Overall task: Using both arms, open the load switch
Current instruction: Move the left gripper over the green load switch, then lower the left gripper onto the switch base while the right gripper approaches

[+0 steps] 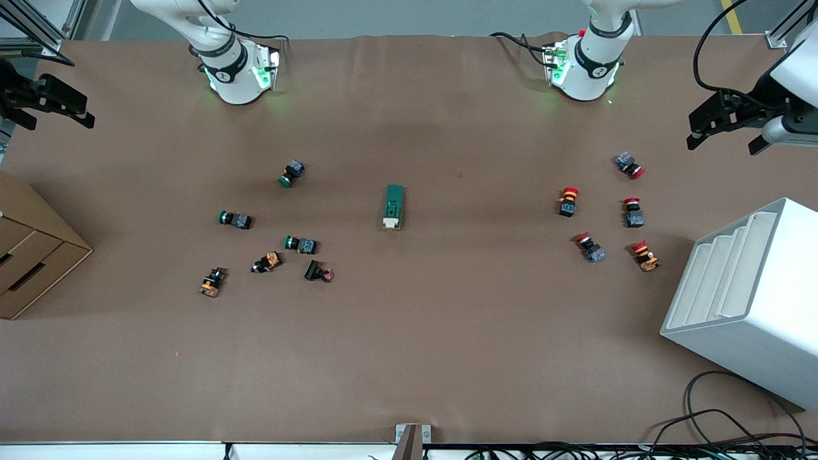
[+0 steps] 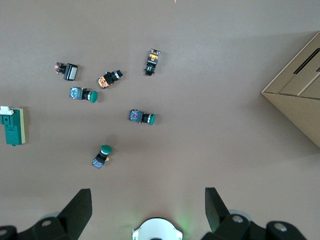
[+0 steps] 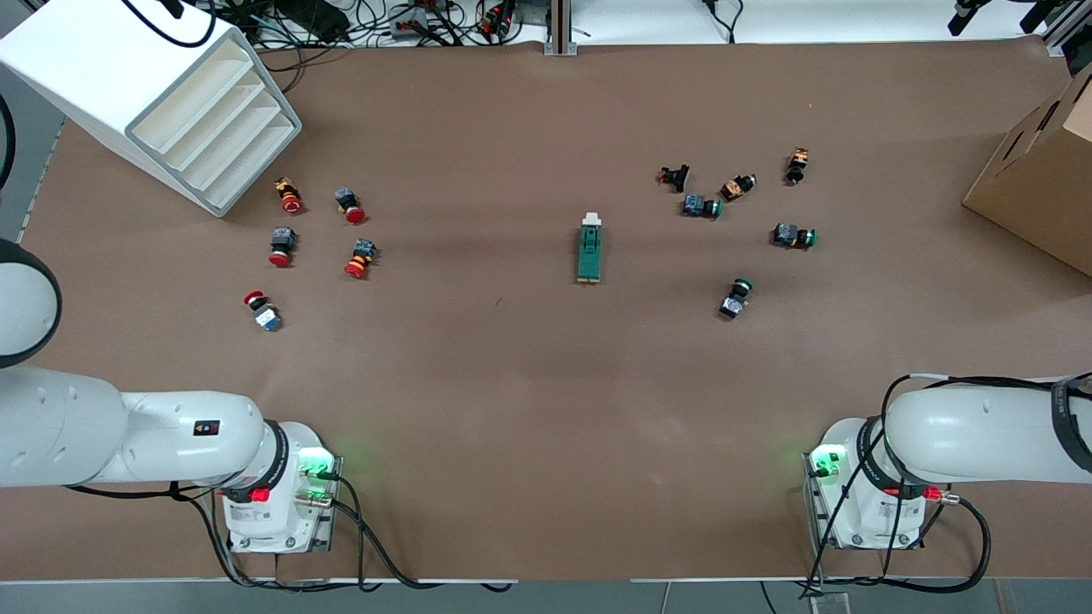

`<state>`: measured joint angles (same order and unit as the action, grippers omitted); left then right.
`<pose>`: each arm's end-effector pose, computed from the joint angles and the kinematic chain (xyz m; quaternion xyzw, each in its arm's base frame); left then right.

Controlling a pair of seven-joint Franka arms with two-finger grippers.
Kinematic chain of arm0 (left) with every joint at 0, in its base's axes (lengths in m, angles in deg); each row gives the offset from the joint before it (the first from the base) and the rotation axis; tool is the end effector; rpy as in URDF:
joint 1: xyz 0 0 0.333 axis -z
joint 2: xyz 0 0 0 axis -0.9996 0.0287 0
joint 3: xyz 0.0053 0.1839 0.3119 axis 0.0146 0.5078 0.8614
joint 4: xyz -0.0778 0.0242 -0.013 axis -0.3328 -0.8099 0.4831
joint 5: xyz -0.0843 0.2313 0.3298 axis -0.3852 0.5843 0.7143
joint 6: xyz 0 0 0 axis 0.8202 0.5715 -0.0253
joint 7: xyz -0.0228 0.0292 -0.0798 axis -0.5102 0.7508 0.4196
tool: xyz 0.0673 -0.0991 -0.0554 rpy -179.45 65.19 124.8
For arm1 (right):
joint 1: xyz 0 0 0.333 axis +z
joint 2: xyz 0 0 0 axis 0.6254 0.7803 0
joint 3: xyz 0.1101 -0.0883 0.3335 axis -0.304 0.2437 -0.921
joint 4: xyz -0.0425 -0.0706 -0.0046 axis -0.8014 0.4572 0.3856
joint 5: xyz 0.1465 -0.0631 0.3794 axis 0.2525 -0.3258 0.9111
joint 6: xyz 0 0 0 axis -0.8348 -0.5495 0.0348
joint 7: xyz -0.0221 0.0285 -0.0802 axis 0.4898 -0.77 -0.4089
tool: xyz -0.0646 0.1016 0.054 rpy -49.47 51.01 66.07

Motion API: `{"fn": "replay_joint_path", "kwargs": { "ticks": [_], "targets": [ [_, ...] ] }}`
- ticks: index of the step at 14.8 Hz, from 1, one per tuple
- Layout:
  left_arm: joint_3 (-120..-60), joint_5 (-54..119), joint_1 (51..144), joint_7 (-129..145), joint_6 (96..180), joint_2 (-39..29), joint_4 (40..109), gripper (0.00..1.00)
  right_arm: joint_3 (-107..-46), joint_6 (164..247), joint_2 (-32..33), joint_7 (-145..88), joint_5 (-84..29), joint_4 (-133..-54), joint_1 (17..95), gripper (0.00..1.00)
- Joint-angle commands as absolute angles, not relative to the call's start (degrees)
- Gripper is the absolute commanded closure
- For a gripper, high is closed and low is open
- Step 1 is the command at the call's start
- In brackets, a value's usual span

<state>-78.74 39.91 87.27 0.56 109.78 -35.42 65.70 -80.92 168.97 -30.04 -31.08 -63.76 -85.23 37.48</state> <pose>0.5395 -0.0608 0.6854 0.9980 -0.0569 0.0271 0.0107 0.5056 -0.0165 0.6902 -0.9991 -0.0071 0.0400 0.0084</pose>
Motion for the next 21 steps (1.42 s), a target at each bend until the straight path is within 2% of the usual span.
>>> {"fn": "replay_joint_path", "kwargs": {
  "ticks": [1,8,10,15,17,21],
  "targets": [
    [-79.09,39.73,87.21,0.2,109.64,-35.63,65.45,0.0,-81.78,169.69,-31.99,-30.72,-63.66,-87.31,36.34,0.0],
    [-80.14,39.56,88.43,2.21,109.82,-34.32,63.69,0.0,-81.78,169.52,-31.9,-30.72,-63.66,-87.14,36.43,0.0],
    [-84.43,39.82,89.41,9.82,111.39,-33.0,63.86,0.0,-81.78,169.6,-31.9,-30.72,-63.66,-87.05,36.43,0.0],
    [-99.89,46.56,91.15,31.0,120.26,-26.33,65.62,0.0,-81.6,169.25,-30.59,-30.98,-63.75,-84.68,35.99,0.0],
    [-102.73,50.26,94.13,39.62,123.16,-22.73,65.53,0.0,-81.43,169.52,-29.53,-30.89,-63.14,-84.24,35.47,0.0],
    [-103.0,58.51,103.27,51.67,126.07,-16.75,65.62,0.0,-81.43,170.83,-24.44,-30.37,-63.84,-83.98,35.2,0.0]
  ]
}}
